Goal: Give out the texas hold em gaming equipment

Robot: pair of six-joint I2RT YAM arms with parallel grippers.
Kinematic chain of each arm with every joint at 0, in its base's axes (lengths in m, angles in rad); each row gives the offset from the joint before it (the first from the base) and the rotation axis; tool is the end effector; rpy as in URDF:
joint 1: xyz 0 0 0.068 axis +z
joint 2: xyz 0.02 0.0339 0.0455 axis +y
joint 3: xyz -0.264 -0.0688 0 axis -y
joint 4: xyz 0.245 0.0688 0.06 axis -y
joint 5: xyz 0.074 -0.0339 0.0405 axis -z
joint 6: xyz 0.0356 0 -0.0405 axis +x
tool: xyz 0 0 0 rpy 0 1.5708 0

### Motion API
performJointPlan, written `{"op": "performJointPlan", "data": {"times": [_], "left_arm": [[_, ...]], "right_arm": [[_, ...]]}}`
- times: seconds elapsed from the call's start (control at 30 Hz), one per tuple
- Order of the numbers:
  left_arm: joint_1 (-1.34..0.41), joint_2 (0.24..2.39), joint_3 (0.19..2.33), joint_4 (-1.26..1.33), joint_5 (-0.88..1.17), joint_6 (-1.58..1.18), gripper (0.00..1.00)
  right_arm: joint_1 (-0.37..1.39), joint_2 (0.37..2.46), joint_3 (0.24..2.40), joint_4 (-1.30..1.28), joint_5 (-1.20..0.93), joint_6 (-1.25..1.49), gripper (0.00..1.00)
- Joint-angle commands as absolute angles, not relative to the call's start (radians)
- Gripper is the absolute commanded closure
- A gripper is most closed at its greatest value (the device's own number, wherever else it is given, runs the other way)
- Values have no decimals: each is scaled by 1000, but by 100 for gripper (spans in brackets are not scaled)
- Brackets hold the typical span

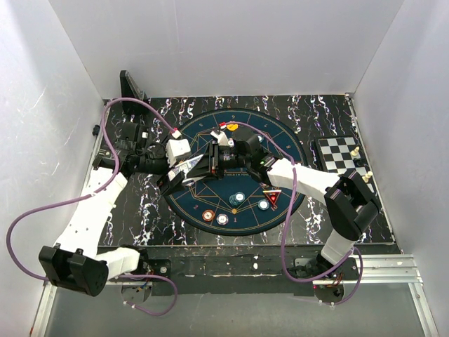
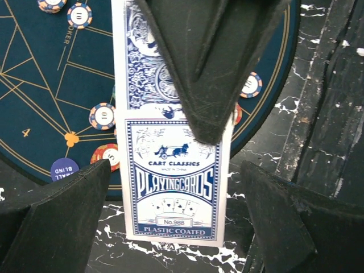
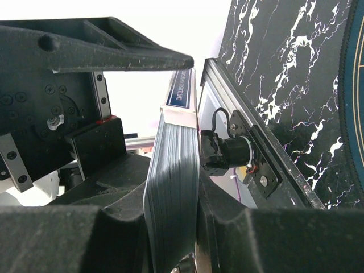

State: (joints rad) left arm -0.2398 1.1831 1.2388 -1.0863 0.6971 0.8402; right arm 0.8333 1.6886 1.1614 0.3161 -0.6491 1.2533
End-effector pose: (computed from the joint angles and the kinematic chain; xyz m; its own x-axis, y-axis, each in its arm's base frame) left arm 0.2020 -0.0729 0.3446 -0.1814 0.6322 -0.7533 0.9560 0.2930 0.0156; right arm 0.2484 0.3054 0.2828 -0.9817 0.0449 -0.1849 -0.1743 0.1780 0.9685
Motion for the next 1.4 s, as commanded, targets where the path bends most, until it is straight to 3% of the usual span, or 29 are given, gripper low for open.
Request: {"op": "performJointPlan", "data": {"times": [0.0, 0.37, 0.63, 0.83, 0.93, 1.03, 1.13, 1.27, 1.37], "left_arm": [[-242, 1178, 1223, -997, 666, 812, 2], [-242, 1276, 1282, -1115, 778, 943, 2], [-244, 1339, 1359, -1262, 787, 1039, 30], [-244, 1359, 1362, -1221, 779, 997, 41], [-242, 1344, 1338, -1178, 769, 973, 47], [-242, 1324, 1315, -1146, 765, 950, 57], [-244, 1321, 1318, -1158, 778, 937, 70], [-242, 1331, 1325, -1213, 788, 948, 74], [-244, 1330, 1327, -1252, 790, 979, 74]], "right_arm": [[838, 1647, 1196, 342, -647, 1238, 82], [838, 1658, 1221, 330, -657, 1233, 82], [839, 1675, 1229, 330, -661, 1229, 82], [845, 1687, 1238, 331, -666, 1230, 81], [847, 1684, 1239, 334, -664, 1230, 73], [847, 1683, 1235, 324, -666, 1230, 56], [845, 1671, 1215, 310, -664, 1221, 44], [822, 1628, 1174, 288, -658, 1189, 34], [799, 1597, 1157, 229, -646, 1144, 32]]}}
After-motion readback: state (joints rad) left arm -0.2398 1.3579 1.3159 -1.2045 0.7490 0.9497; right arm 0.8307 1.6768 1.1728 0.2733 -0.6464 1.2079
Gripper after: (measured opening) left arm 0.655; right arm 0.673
